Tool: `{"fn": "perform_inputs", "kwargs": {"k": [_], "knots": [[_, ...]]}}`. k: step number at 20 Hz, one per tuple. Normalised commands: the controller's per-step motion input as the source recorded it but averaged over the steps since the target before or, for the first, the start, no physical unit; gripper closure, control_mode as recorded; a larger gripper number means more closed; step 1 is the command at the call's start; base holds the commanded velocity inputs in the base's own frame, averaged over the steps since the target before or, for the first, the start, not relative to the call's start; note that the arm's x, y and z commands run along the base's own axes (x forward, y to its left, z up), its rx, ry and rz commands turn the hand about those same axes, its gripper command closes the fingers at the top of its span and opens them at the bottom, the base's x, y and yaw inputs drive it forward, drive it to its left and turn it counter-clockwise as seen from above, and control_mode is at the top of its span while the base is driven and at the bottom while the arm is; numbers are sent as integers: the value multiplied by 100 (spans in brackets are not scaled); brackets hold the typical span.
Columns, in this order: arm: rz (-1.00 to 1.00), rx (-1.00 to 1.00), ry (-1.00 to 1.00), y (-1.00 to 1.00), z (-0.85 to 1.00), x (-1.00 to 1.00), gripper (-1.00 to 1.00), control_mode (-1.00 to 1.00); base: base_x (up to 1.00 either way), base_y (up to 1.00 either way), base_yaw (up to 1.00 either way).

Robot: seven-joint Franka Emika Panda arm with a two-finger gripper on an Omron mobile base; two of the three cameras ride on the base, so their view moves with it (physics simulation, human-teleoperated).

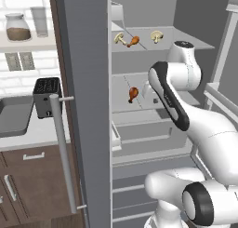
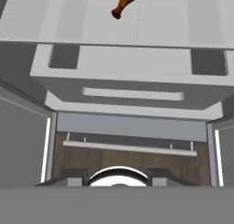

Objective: Place one mushroom and one chicken drumstick in each tupperware on the nearby counter, to pack two identical lunches.

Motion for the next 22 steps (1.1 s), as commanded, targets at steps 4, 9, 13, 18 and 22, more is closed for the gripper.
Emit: {"fn": "perform_inputs", "kwargs": {"k": [4, 9, 13, 18, 22], "knots": [[-1, -7, 2, 39, -16, 14, -100, -100, 0, 0, 0], [-8, -3, -12, 51, -56, 27, -100, -100, 0, 0, 0], [-15, 0, -8, 21, -39, 43, -100, -100, 0, 0, 0], [-13, 4, 0, -22, -3, 48, -100, -100, 0, 0, 0], [-11, 4, 0, -38, -12, 59, -100, -100, 0, 0, 0]]}}
